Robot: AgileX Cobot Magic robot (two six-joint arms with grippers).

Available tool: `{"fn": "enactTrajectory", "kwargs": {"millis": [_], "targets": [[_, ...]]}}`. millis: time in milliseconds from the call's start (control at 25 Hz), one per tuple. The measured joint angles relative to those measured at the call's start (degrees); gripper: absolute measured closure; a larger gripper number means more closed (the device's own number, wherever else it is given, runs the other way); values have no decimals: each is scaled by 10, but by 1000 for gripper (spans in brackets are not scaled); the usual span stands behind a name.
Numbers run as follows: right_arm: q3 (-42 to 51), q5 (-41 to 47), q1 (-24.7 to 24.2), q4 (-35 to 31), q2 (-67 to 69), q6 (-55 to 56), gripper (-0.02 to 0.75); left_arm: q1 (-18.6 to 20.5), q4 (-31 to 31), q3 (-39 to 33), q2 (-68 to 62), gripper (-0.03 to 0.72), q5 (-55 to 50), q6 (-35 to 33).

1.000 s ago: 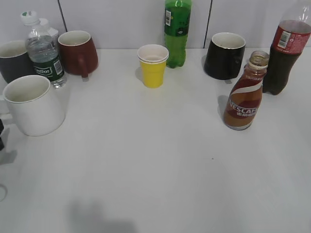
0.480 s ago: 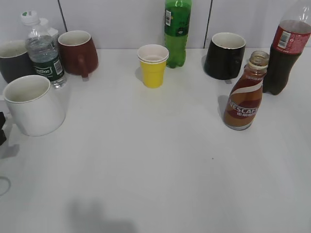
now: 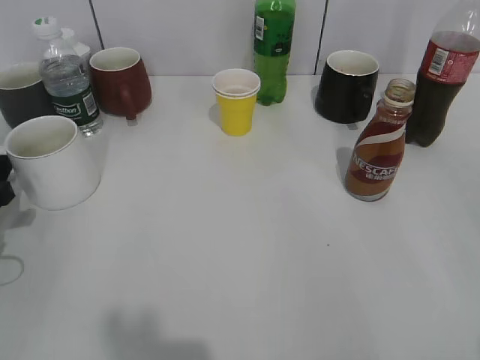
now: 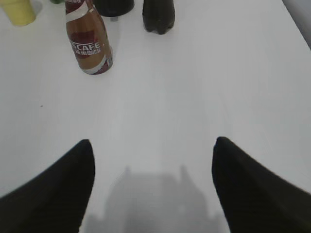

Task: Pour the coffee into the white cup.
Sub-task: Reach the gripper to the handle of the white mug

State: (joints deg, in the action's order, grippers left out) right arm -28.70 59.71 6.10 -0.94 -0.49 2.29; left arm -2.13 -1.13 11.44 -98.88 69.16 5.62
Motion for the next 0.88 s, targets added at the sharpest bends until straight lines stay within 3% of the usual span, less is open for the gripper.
{"fn": "enactTrajectory", "kwargs": {"millis": [720,880], "targets": [[0,0,0,0,0,0,150,0,1,35,-46,218,4,2],[0,0,0,0,0,0,150,13,37,38,-47,218,2,2]]}}
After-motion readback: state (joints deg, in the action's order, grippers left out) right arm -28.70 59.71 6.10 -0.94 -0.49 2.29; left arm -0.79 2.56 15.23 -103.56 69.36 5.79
